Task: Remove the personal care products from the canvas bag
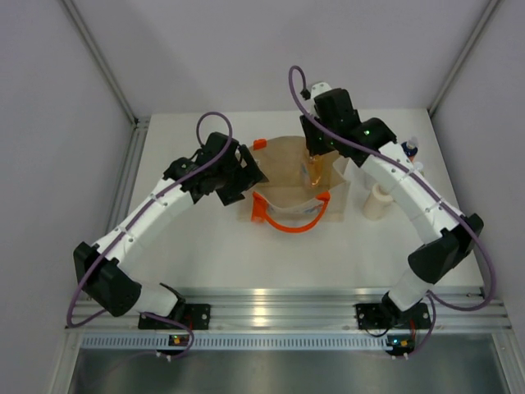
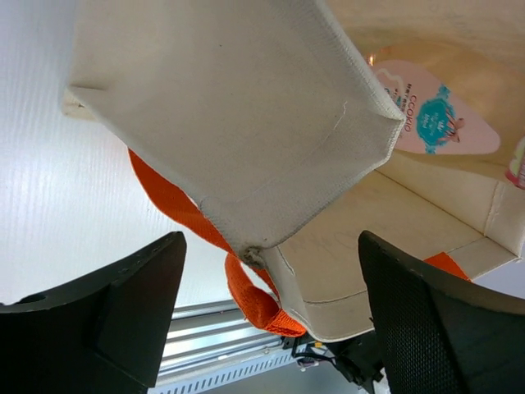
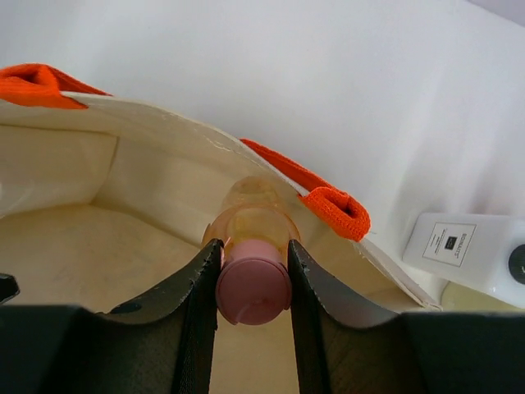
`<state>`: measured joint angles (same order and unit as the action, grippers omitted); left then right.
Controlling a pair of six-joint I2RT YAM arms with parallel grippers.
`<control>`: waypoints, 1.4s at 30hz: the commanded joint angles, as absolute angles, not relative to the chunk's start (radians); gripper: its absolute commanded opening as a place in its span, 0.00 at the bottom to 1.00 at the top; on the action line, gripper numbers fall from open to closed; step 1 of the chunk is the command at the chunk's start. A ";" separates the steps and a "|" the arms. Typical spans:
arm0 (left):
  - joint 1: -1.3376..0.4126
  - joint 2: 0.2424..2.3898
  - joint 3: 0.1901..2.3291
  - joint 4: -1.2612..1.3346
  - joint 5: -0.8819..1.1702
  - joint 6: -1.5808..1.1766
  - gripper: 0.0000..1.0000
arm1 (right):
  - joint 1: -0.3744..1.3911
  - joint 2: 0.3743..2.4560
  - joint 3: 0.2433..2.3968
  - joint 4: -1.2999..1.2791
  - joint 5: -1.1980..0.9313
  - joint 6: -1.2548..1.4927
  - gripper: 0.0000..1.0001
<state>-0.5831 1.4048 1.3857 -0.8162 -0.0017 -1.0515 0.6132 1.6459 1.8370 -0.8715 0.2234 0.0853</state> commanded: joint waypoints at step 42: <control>-0.577 1.220 1.514 -0.818 -0.239 -0.833 0.99 | 0.635 1.201 2.132 -0.867 0.314 0.121 0.00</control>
<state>-0.5823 1.2476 1.4773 -0.8230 -0.2001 -0.8623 0.6216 1.2743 2.0502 -0.9695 0.2459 0.1085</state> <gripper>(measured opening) 0.985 0.338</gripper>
